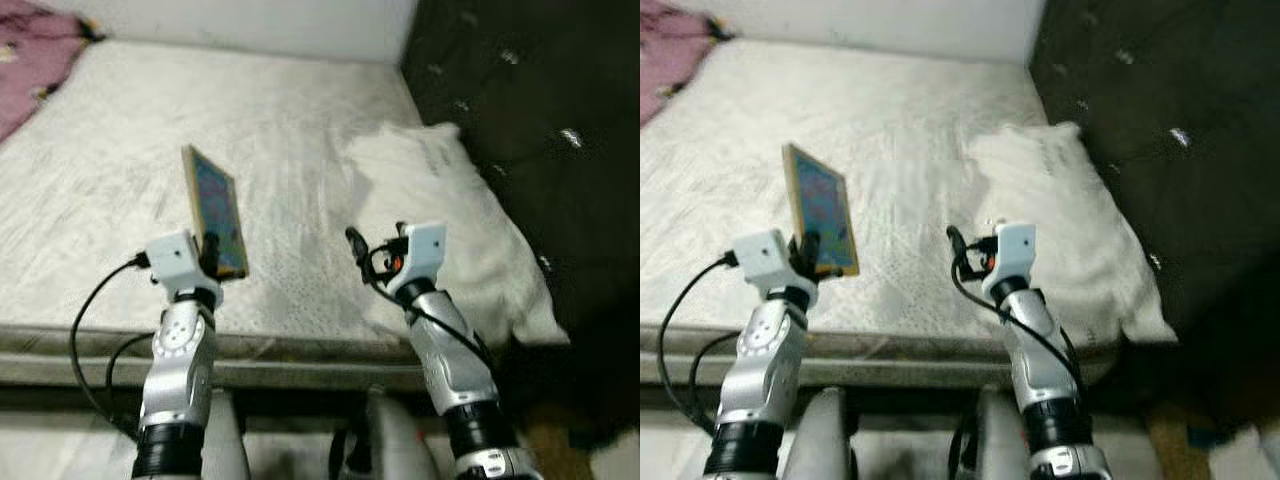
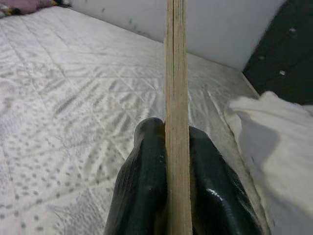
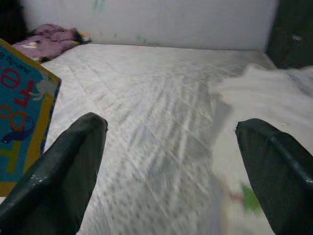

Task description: Clean up the room

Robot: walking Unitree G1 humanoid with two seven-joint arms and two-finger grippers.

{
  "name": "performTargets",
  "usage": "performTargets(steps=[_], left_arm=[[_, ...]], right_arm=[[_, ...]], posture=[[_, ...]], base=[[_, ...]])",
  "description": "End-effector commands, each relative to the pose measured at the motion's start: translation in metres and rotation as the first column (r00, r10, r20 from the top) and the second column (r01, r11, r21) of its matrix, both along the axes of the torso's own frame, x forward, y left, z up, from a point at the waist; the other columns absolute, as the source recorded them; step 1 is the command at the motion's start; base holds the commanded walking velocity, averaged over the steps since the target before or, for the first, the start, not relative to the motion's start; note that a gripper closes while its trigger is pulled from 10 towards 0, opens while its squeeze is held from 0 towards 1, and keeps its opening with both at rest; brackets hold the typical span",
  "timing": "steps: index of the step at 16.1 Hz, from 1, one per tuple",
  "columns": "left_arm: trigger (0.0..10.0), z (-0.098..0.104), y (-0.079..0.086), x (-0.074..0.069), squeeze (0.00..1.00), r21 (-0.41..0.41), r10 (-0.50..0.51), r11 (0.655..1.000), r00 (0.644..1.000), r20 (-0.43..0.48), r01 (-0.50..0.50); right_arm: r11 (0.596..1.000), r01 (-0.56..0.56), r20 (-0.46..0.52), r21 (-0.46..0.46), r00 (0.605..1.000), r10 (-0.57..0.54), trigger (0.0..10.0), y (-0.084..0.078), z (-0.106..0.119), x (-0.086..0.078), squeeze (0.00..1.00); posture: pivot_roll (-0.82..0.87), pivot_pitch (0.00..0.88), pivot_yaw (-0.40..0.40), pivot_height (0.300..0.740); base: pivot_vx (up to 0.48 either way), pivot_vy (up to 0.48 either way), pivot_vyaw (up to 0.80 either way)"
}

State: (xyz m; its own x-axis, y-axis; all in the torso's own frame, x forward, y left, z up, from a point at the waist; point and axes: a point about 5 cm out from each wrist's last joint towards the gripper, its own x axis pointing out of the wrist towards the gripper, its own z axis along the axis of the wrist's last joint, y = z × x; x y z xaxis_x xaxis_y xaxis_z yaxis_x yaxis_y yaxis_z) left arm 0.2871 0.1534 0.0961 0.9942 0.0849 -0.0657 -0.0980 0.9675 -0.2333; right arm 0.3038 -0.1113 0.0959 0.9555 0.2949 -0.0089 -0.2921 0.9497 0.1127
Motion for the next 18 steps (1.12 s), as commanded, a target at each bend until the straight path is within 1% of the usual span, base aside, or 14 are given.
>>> performTargets(steps=[1, 9, 18], left_arm=[[10.0, 0.0124, -0.0075, 0.0043, 0.00, -0.005, -0.020, 1.000, 0.999, 0.050, 0.020], [10.0, 0.0151, -0.0090, 0.0030, 0.00, -0.026, -0.033, 0.999, 0.997, 0.074, 0.035], [10.0, 0.0158, -0.0112, 0.0043, 0.00, -0.034, -0.054, 0.998, 0.995, 0.078, 0.057]], right_arm=[[1.000, 0.002, 0.013, -0.008, 1.000, -0.002, 10.0, -0.0034, 0.0041, 0.0009, 0.00], [1.000, -0.003, -0.003, -0.014, 1.000, 0.003, 10.0, -0.0043, 0.0027, 0.0016, 0.00], [1.000, 0.000, -0.002, -0.014, 1.000, 0.000, 10.0, -0.0039, 0.0031, 0.0013, 0.00]], posture=[[0.02, 0.004, -0.063, 0.614], [0.02, 0.010, -0.074, 0.614], [0.02, 0.014, -0.071, 0.614]], base=[[0.000, 0.000, 0.00], [0.000, 0.000, 0.00], [0.329, 0.000, 0.00]])
